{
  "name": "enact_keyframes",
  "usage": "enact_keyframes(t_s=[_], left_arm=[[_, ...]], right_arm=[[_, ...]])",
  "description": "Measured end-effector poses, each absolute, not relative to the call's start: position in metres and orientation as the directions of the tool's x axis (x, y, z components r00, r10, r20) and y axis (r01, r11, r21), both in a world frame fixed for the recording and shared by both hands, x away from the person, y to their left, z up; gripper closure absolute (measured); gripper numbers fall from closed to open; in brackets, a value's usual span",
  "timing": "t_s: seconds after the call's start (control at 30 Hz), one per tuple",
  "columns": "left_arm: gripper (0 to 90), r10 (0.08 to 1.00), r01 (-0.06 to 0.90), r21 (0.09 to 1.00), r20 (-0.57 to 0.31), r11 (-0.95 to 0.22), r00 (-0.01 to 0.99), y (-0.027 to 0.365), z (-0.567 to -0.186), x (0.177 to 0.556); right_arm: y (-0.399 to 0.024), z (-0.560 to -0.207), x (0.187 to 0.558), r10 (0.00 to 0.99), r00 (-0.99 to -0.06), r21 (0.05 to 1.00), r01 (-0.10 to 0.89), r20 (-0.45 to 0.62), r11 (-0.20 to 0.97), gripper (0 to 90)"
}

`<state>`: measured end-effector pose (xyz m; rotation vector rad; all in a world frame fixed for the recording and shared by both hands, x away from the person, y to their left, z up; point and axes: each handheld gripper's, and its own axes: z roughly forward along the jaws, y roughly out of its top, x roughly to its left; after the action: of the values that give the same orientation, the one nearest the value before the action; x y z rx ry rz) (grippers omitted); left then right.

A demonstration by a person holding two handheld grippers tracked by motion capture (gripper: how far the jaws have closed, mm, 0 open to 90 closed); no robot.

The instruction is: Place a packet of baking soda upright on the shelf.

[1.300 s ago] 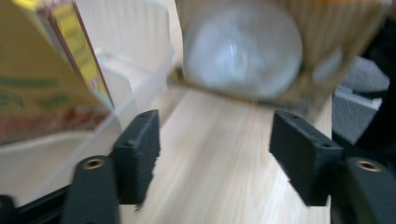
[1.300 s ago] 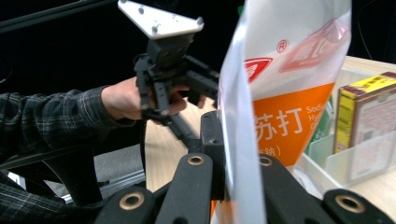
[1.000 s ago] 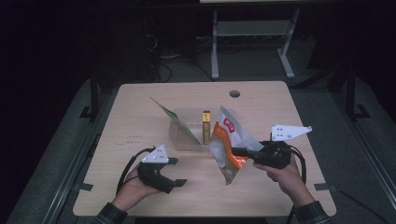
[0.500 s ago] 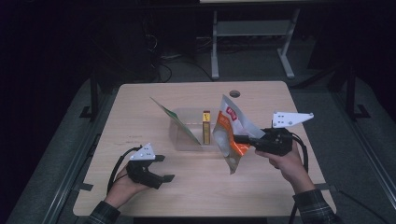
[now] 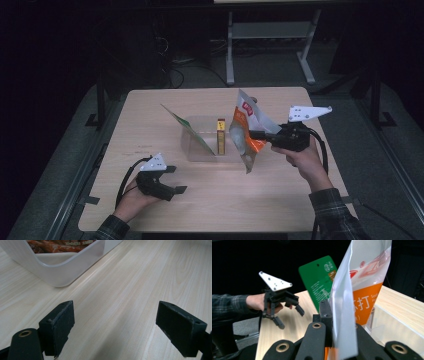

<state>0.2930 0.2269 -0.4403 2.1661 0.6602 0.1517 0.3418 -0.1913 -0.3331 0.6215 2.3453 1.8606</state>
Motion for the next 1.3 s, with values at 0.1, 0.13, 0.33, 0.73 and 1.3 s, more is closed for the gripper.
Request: enact_keyframes(t_s=[0.1, 0.13, 0.33, 0.73, 1.3], left_arm=[[14.8, 0.507, 0.409, 0.763, -0.124, -0.501, 0.853, 0.226, -0.441, 0.293], [14.8, 0.505, 0.404, 0.763, -0.12, -0.504, 0.855, 0.226, -0.441, 0.293], [14.8, 0.506, 0.406, 0.762, -0.121, -0.504, 0.854, 0.227, -0.441, 0.294], [14.7, 0.519, 0.413, 0.766, -0.122, -0.492, 0.846, 0.229, -0.44, 0.296], [14.7, 0.532, 0.426, 0.768, -0.132, -0.479, 0.836, 0.23, -0.44, 0.297]], right_arm=[[-0.189, -0.333, 0.348, 0.377, -0.91, 0.945, 0.26, 0.172, 0.196, 90.0], [-0.189, -0.334, 0.35, 0.381, -0.909, 0.944, 0.259, 0.168, 0.203, 90.0], [-0.184, -0.337, 0.365, 0.416, -0.897, 0.936, 0.263, 0.148, 0.234, 90.0], [-0.182, -0.338, 0.394, 0.437, -0.886, 0.928, 0.28, 0.152, 0.244, 90.0], [-0.188, -0.35, 0.415, 0.463, -0.869, 0.911, 0.321, 0.174, 0.26, 90.0]])
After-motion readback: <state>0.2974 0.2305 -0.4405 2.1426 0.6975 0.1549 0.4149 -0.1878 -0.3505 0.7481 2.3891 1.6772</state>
